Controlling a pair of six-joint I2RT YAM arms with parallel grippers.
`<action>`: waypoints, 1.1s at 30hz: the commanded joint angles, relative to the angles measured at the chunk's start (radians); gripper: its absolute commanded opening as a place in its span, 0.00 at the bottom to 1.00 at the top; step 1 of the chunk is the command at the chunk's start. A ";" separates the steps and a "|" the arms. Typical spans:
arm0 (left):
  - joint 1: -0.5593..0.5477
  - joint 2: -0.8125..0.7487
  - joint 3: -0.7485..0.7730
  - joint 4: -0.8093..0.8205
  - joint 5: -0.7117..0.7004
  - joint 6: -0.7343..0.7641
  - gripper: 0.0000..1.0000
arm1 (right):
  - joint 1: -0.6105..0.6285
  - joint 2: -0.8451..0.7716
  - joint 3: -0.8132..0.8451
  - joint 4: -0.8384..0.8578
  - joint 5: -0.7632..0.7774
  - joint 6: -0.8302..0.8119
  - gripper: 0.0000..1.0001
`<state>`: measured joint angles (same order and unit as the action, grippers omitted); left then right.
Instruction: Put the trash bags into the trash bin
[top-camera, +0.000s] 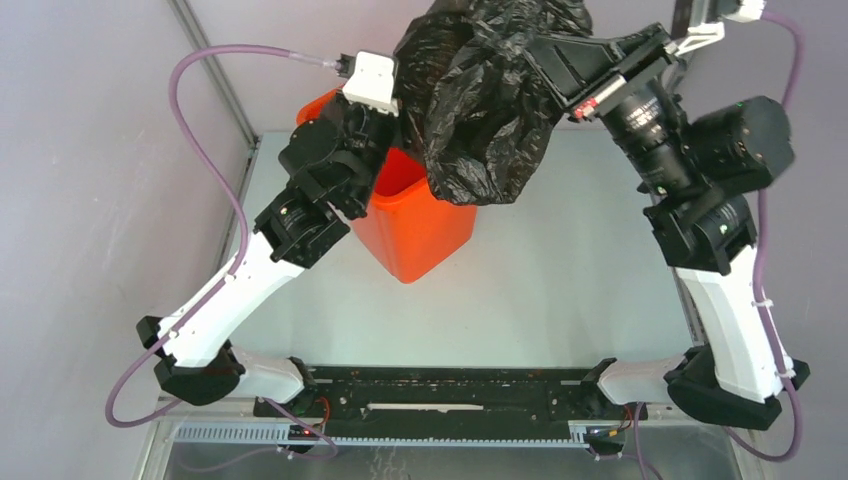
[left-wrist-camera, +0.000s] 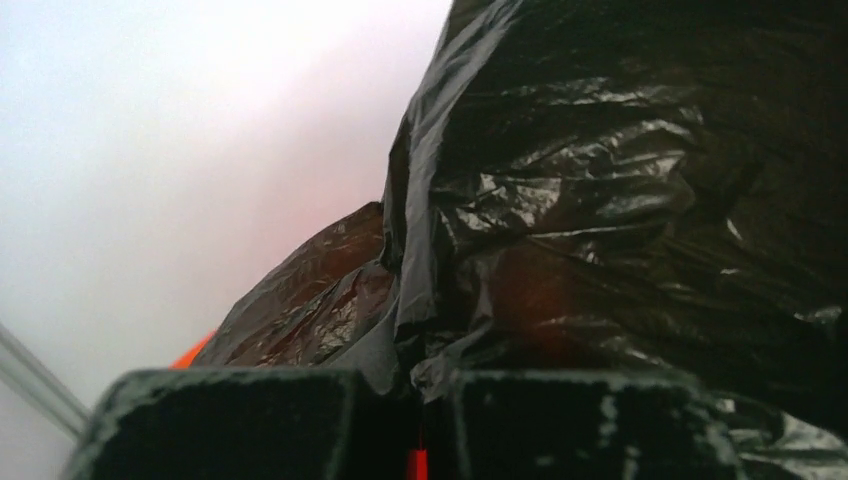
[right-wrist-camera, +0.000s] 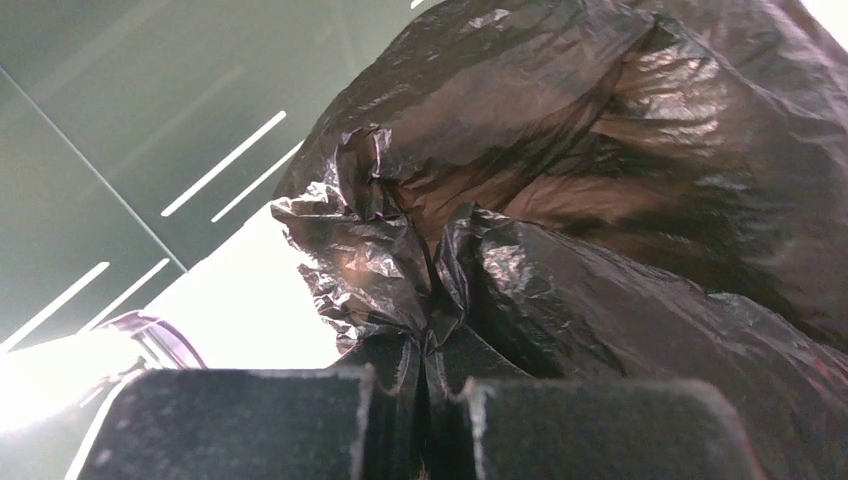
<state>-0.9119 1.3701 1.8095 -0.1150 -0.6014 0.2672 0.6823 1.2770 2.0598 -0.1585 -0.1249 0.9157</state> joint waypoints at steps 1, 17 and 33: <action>0.046 -0.068 -0.106 0.002 0.108 -0.191 0.00 | 0.010 0.051 0.062 0.064 0.004 0.087 0.00; 0.105 -0.322 -0.171 -0.468 0.141 -0.461 0.98 | -0.028 0.199 0.082 0.074 0.060 0.088 0.00; 0.457 -0.364 -0.257 -0.651 0.447 -1.308 0.92 | -0.030 0.166 -0.029 0.144 0.053 0.132 0.00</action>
<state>-0.5072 0.9970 1.6802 -0.8677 -0.3237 -0.7383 0.6502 1.5162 2.0949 -0.0914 -0.0868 1.0279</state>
